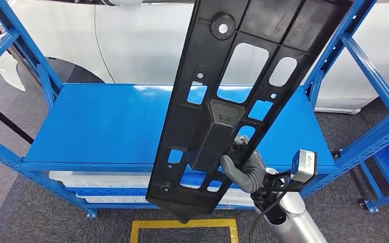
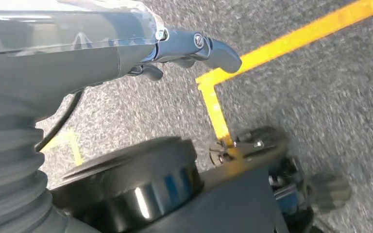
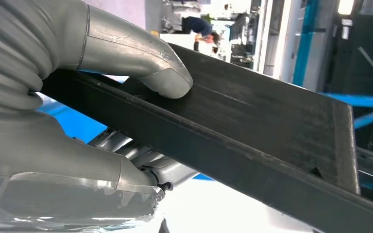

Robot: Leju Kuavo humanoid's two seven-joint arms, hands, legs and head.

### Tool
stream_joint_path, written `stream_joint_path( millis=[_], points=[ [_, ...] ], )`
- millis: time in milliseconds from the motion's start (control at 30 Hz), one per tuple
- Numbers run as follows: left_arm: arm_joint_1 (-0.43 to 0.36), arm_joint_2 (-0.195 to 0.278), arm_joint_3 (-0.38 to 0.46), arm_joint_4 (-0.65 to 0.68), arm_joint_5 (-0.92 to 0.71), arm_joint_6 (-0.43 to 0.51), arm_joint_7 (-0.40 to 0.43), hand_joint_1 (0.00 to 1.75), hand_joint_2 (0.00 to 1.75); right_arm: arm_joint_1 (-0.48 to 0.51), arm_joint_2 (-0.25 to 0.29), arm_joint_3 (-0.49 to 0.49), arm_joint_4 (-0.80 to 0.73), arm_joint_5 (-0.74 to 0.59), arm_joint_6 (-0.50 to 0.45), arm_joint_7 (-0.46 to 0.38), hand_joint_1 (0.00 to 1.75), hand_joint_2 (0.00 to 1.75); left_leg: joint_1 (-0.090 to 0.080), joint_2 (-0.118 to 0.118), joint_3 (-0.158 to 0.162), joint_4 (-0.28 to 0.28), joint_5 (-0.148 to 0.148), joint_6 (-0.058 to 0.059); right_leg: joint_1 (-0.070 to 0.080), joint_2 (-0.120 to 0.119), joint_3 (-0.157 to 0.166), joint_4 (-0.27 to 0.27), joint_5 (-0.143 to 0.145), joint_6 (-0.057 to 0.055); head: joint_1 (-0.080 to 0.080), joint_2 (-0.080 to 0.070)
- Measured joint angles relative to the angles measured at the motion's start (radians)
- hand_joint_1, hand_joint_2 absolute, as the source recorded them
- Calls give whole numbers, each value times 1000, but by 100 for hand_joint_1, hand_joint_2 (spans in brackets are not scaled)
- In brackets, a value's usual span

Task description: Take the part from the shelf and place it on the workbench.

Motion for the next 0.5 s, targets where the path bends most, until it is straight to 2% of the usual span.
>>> stream_joint_path(
  millis=[33,67,100,133,167,200,267,300,333,400,433,467,500],
  points=[
    [0,0,0,0,0,0,0,0,175,1,-1,-1,0,0,0,0,175,175,-1,1,-14,0,11,3,-1,0,-18,62,-54,4,0,0],
    [1,0,0,0,0,-1,-1,0,175,3,-2,-2,0,0,0,0,175,175,-1,3,-28,1,21,4,-2,0,-32,129,-95,8,0,0],
    [1,0,0,0,0,-2,-2,0,175,4,-3,-3,0,0,-1,0,175,175,-2,3,-42,3,30,3,-3,0,-38,181,-115,12,0,0],
    [0,0,0,0,-1,-2,-2,0,175,6,-4,-3,0,0,-1,0,175,175,-2,4,-56,6,39,2,-4,-1,-31,206,-113,14,0,0],
    [-1,0,0,0,-1,-3,-3,0,175,6,-6,-4,0,0,-1,0,175,175,-1,4,-70,10,46,0,-6,-1,-5,194,-95,15,0,0],
    [-2,-1,0,0,-1,-3,-3,0,175,6,-7,-6,0,0,-1,0,175,175,-1,4,-83,16,52,-3,-8,-1,41,143,-72,16,0,0],
    [-5,-1,0,0,-1,-3,-3,0,175,6,-7,-9,0,0,-1,0,175,175,-2,3,-104,30,61,-12,-8,0,145,4,-59,11,-1,0],
    [-6,-2,0,0,0,-3,-3,0,175,6,-7,-10,0,0,-1,-1,175,175,-3,3,-110,36,66,-18,-6,1,178,-46,-62,5,-1,0],
    [-6,-2,0,0,0,-3,-3,0,175,5,-8,-12,0,-1,-1,-1,175,175,-4,2,-114,38,72,-23,-3,2,190,-67,-69,-2,-1,0],
    [-7,-2,0,0,1,-2,-3,0,175,4,-8,-14,0,-2,0,-3,175,175,-3,1,-119,40,81,-36,-1,2,181,-73,-59,-19,-1,0],
    [-7,-2,0,0,2,-2,-3,0,175,1,-9,-14,1,-3,0,-3,175,175,-2,0,-125,46,72,-42,-2,0,174,-74,-51,-28,-1,0],
    [-7,-2,0,0,3,-2,-4,0,175,-1,-9,-14,2,-4,1,-3,175,175,-1,0,-135,68,45,-48,-4,-2,164,-76,-40,-36,-1,0],
    [-7,-2,1,0,3,-2,-4,0,175,-4,-8,-15,2,-4,1,-3,175,175,1,-1,-149,107,2,-53,-5,-5,152,-78,-29,-43,-1,0]
  ],
)
